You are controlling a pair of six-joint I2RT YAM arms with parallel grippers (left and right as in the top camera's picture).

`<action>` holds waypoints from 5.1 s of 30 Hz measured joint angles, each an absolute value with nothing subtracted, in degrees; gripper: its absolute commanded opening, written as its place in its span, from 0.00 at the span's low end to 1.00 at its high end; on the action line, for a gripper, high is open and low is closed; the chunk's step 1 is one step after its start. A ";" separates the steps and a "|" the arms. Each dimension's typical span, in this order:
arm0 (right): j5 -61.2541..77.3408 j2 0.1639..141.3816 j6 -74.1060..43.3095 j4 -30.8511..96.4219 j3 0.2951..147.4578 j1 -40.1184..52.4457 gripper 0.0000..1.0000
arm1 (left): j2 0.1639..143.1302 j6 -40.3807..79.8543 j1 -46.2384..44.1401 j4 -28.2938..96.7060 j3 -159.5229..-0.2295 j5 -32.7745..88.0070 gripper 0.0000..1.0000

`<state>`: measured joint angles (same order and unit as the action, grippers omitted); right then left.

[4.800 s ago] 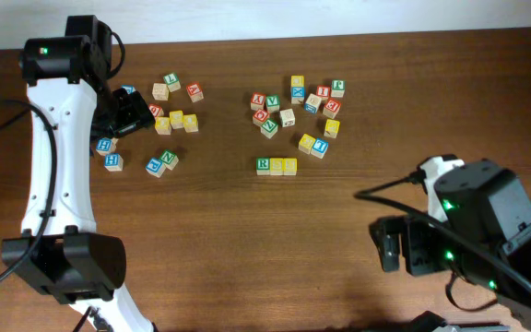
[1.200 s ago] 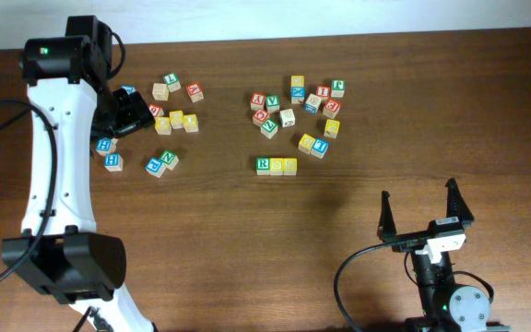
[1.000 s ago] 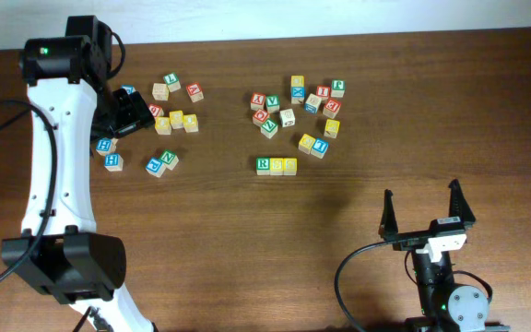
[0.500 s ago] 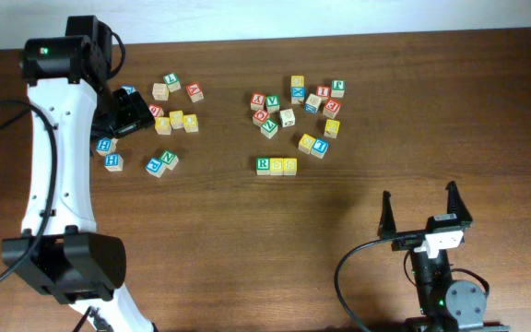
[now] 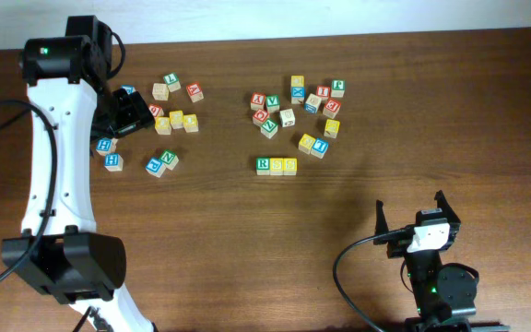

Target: Spell out RSS

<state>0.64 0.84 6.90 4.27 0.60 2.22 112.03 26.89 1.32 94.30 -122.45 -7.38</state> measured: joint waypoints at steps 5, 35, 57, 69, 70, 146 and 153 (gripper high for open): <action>-0.25 0.84 6.90 4.27 0.60 2.22 0.98 | 112.03 26.92 1.32 94.28 -122.45 -7.38 0.99; -3.42 0.84 1.48 3.95 0.60 0.45 0.98 | 112.03 26.89 1.32 94.30 -122.45 -7.38 0.99; -3.42 0.84 1.43 3.95 0.60 0.45 0.98 | 112.03 26.81 1.32 94.30 -122.45 -8.32 0.99; -3.42 0.84 1.48 3.97 0.60 0.45 0.98 | 111.98 26.63 1.32 94.89 -122.45 -10.94 0.99; -3.42 0.84 1.45 3.95 0.60 0.45 0.99 | 111.92 26.63 1.32 94.37 -122.41 -10.61 0.99; -3.18 0.78 1.48 4.01 0.60 0.40 0.98 | 3.99 5.21 -2.81 15.18 -19.77 12.25 0.99; -3.18 0.78 1.43 4.01 0.60 0.40 0.98 | 0.99 4.01 -2.81 6.17 -12.12 13.34 0.99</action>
